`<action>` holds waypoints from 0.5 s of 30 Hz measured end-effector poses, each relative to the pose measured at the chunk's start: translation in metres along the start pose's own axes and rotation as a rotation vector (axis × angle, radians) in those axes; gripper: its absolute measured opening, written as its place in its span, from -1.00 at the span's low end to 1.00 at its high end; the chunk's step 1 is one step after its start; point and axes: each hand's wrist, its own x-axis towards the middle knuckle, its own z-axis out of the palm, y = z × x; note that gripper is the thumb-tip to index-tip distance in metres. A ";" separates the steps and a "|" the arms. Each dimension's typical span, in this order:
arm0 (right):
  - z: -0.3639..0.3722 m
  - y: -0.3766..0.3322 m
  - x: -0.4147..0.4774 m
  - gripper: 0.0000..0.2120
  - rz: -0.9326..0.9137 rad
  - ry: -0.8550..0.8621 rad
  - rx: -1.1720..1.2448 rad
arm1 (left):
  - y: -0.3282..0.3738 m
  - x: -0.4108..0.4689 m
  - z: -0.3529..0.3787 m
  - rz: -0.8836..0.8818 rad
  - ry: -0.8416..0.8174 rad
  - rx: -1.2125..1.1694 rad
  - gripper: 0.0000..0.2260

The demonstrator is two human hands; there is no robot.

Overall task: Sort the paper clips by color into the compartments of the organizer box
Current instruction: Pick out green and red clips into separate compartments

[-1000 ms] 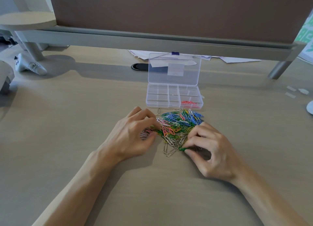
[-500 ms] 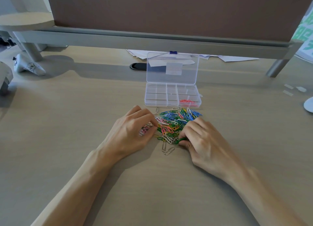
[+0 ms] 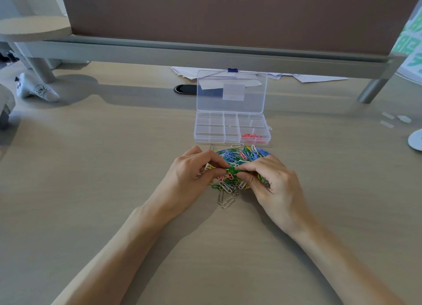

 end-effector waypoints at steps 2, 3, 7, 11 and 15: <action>0.000 0.001 0.000 -0.85 0.014 0.014 0.003 | -0.001 -0.001 0.001 -0.006 0.006 -0.002 -0.85; 0.000 0.000 0.000 -0.86 0.022 0.021 0.008 | -0.001 -0.001 0.001 -0.003 0.012 -0.001 -0.85; 0.002 -0.002 0.002 -0.89 0.050 0.018 0.023 | -0.001 -0.001 0.001 0.000 0.039 -0.011 -0.85; 0.001 -0.004 0.006 -0.95 0.124 -0.034 0.007 | 0.002 0.000 0.000 -0.050 0.012 -0.126 -0.86; -0.002 -0.005 0.027 -0.97 0.156 -0.029 -0.077 | -0.003 0.000 -0.010 -0.024 0.063 0.035 -0.92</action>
